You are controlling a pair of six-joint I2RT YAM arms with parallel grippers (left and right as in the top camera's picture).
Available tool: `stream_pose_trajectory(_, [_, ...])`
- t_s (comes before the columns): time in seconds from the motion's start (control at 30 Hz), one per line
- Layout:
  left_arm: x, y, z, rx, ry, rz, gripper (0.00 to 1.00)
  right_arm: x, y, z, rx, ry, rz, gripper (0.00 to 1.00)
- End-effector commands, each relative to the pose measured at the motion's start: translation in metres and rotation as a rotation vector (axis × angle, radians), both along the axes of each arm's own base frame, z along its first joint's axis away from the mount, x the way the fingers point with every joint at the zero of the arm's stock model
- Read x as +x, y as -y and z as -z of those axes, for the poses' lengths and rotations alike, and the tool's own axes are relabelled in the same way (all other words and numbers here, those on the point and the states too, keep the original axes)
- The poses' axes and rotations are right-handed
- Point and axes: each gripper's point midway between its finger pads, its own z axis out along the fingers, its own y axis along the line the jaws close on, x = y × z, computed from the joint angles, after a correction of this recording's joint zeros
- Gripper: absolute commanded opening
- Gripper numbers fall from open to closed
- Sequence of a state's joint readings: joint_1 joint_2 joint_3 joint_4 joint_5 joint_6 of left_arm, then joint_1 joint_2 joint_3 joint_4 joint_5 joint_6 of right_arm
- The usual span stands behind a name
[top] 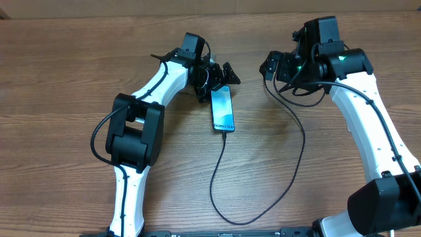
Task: Plug charger to phone and switch on socket
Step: 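Lay the smartphone flat on the table and open the left gripper, then retract the left arm and move the right gripper toward the power strip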
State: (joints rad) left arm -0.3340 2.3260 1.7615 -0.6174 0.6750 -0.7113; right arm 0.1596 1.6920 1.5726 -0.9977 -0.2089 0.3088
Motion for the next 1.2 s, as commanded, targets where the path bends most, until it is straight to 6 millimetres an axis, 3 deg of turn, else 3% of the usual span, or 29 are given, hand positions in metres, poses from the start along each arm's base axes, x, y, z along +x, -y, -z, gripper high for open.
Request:
stream_pose_trajectory(0.0, [0.002, -0.026, 0.029, 0.138, -0.025, -0.057, 1.00, 0.000, 0.002, -0.015, -0.008, 0.042, -0.005, 1.00])
stream_pose_trajectory(0.4, [-0.006, -0.054, 0.041, 0.242, -0.066, -0.071, 1.00, 0.000, 0.002, -0.015, -0.008, 0.042, -0.005, 1.00])
stream_pose_trajectory(0.77, [-0.012, -0.058, 0.039, 0.259, -0.041, 0.002, 1.00, 0.000, 0.002, -0.015, -0.008, 0.042, -0.005, 1.00])
stream_pose_trajectory(0.97, [-0.012, -0.063, 0.015, 0.267, 0.063, 0.107, 1.00, 0.000, 0.003, -0.014, -0.012, 0.042, -0.002, 1.00])
stream_pose_trajectory(1.17, [-0.005, -0.103, -0.030, 0.446, 0.177, 0.089, 1.00, -0.001, 0.003, -0.014, -0.015, 0.040, 0.000, 1.00])
